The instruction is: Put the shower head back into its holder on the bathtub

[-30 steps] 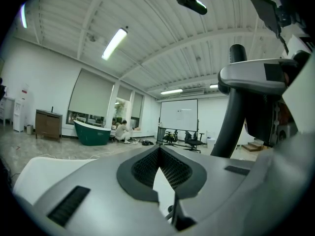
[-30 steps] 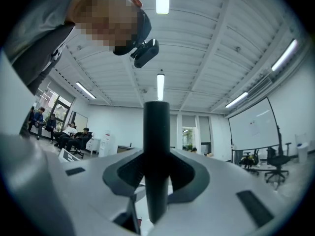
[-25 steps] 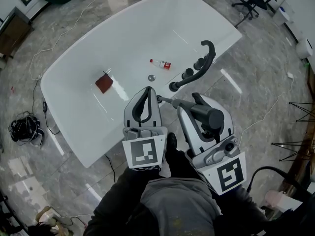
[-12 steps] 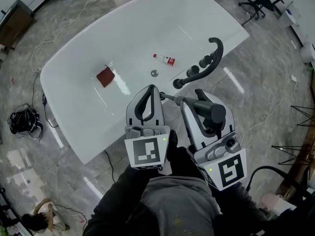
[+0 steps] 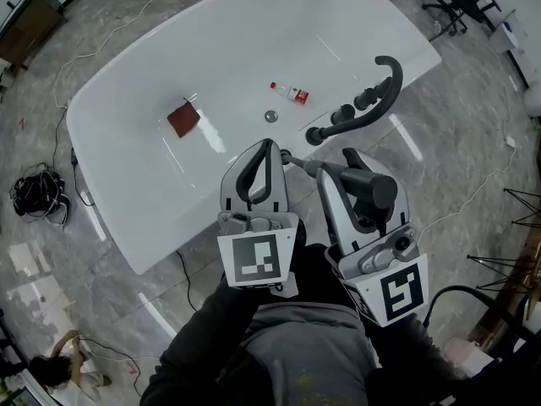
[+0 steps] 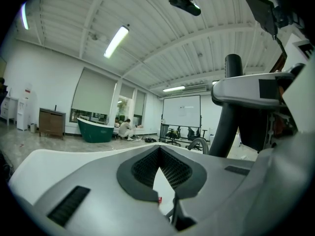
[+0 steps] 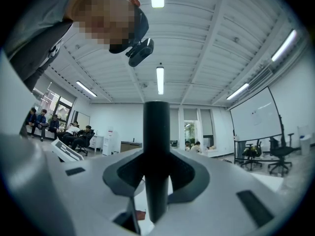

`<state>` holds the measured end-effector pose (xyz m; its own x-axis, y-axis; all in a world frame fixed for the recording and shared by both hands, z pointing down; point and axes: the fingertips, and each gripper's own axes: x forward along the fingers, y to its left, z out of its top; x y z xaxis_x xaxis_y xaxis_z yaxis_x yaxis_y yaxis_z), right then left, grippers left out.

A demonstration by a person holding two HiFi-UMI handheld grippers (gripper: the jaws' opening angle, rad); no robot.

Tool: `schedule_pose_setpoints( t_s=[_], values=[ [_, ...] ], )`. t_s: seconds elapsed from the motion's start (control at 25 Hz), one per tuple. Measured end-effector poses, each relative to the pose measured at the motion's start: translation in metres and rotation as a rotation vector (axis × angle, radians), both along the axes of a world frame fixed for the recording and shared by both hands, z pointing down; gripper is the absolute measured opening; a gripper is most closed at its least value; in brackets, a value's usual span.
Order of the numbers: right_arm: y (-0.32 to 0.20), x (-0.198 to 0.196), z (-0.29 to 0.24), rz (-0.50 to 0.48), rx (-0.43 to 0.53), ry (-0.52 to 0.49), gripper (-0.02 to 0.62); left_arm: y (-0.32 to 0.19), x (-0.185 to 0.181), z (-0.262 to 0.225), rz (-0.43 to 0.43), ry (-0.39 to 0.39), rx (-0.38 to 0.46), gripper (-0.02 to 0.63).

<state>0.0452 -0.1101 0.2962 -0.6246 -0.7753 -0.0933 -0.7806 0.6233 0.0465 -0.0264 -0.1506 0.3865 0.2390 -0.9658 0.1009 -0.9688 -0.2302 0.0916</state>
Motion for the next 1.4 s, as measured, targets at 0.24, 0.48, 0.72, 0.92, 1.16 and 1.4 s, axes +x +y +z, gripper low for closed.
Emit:
schedule_pose_setpoints(
  t_s=[0.24,0.48,0.72,0.92,1.16,1.4],
  values=[
    [0.003,0.0,0.007,-0.006,0.004,0.001,0.124,0.004,0.0,0.005,-0.001,-0.008,0.014,0.003],
    [0.001,0.002,0.012,-0.009,0.006,0.005,0.124,0.004,0.001,0.009,-0.004,-0.013,0.017,0.002],
    [-0.005,0.001,0.022,-0.013,0.006,0.006,0.124,0.0,0.0,0.017,-0.01,-0.015,0.02,0.003],
    [-0.01,-0.002,0.035,-0.022,-0.01,0.012,0.124,-0.004,-0.005,0.028,-0.023,-0.012,0.01,0.003],
    [-0.018,-0.005,0.053,-0.024,-0.021,0.02,0.124,-0.007,-0.009,0.045,-0.032,-0.011,-0.005,0.003],
    [-0.022,-0.009,0.069,-0.03,-0.03,0.03,0.124,-0.005,-0.012,0.062,-0.039,-0.022,-0.024,0.002]
  ],
)
